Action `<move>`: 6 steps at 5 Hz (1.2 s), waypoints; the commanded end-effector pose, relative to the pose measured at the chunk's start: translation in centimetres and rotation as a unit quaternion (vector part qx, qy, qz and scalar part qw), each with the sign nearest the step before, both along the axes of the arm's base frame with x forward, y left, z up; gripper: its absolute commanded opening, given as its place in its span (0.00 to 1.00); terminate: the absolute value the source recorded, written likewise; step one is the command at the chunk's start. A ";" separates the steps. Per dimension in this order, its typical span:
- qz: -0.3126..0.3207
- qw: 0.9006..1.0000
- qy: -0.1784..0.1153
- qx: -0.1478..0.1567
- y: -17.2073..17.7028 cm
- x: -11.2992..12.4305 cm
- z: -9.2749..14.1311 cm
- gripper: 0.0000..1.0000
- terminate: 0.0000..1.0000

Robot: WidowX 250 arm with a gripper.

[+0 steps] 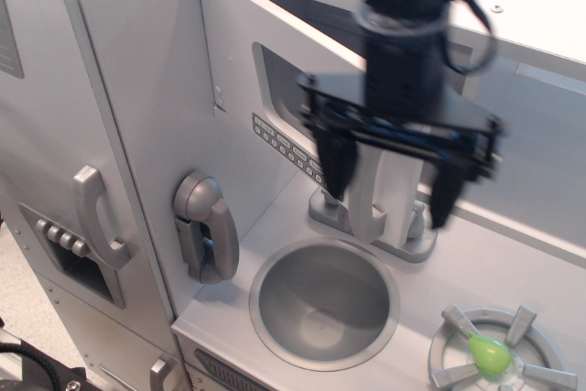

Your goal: Open microwave

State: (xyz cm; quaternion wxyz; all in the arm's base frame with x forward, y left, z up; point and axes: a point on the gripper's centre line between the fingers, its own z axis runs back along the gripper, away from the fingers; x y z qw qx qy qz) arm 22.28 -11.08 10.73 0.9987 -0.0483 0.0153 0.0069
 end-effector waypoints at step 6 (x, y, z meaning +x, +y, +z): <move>0.035 0.991 -0.122 -0.036 0.6 7.0 3.2 1.00 0.00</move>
